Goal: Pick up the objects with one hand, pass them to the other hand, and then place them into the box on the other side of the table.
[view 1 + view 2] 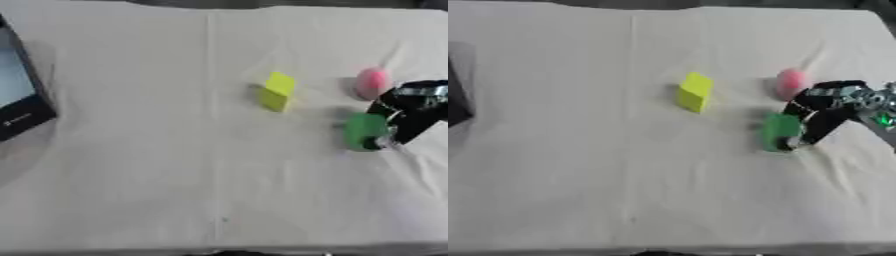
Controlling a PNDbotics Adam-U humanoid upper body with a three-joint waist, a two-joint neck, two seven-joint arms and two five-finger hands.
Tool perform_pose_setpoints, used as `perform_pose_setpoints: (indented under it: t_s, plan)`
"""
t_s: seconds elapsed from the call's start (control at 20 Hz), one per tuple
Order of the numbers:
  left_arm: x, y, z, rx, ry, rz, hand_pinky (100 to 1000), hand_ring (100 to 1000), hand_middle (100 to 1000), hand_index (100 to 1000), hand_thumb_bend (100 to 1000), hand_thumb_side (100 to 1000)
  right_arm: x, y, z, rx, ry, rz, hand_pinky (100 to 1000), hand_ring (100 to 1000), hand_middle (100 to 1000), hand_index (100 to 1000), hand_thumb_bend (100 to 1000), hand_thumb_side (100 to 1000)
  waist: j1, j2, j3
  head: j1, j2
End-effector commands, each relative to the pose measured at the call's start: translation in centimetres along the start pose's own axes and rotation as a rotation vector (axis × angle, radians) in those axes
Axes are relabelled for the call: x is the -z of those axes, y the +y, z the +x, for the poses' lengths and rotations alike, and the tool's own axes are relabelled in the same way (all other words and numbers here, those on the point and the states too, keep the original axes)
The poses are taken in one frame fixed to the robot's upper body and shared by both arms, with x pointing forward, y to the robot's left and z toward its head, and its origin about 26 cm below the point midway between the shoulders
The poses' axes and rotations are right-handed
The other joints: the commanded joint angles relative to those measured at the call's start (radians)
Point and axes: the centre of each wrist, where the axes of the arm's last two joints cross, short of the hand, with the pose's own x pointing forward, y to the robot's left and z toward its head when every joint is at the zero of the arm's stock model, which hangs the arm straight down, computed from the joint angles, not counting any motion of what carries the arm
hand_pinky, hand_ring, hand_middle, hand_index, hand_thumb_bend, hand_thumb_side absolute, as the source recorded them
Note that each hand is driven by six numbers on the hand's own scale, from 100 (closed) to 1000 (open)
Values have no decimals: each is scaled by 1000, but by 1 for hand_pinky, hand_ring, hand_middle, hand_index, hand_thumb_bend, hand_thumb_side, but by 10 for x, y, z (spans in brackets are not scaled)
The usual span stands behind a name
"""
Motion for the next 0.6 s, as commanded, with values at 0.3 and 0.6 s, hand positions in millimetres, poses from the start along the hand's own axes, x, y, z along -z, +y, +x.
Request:
perform_pose_setpoints:
  t_s: [0.3, 0.6]
  plan:
    - [3, 4, 9, 5, -33, 2, 717, 765, 862, 804, 838, 423, -7, -1, 6, -4, -26, 16, 813, 753, 520, 534, 419, 100, 12, -9, -7, 6, 3]
    - [2, 7, 9, 17, -30, 8, 717, 765, 861, 804, 836, 423, -22, -6, 22, -4, -87, -19, 809, 749, 509, 519, 409, 100, 13, -21, -19, 16, -3]
